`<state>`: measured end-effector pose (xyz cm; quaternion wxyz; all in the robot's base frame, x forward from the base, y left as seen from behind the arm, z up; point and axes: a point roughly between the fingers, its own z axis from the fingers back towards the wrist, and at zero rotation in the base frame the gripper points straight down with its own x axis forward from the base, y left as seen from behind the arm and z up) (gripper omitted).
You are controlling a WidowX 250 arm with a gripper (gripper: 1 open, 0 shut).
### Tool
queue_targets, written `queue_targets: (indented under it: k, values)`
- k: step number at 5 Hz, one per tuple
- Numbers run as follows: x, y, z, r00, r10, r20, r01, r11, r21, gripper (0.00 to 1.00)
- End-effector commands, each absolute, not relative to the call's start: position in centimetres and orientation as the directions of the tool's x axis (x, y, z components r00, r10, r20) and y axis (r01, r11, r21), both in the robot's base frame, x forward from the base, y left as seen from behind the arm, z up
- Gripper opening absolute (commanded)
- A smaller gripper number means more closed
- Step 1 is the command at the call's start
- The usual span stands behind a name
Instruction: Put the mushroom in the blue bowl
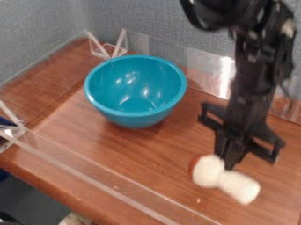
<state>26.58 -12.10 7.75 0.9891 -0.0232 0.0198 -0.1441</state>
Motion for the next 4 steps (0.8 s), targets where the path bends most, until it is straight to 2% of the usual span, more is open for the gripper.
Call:
queue_targets:
  k: [1, 2, 3, 4]
  values:
    - [27.2, -8.7, 14.4, 0.971, -0.217, 0.099, 0.222, 0.974, -0.043, 0.00]
    - [27.1, -3.6, 19.4, 0.990, 0.006, 0.139, -0.008, 1.000, 0.008, 0.00]
    - [25.8, 1.4, 19.6, 0.968, 0.194, 0.159, -0.200, 0.980, 0.022, 0.00]
    - [25.1, 4.3, 17.6, 0.969, 0.214, 0.126, -0.222, 0.974, 0.055, 0.00]
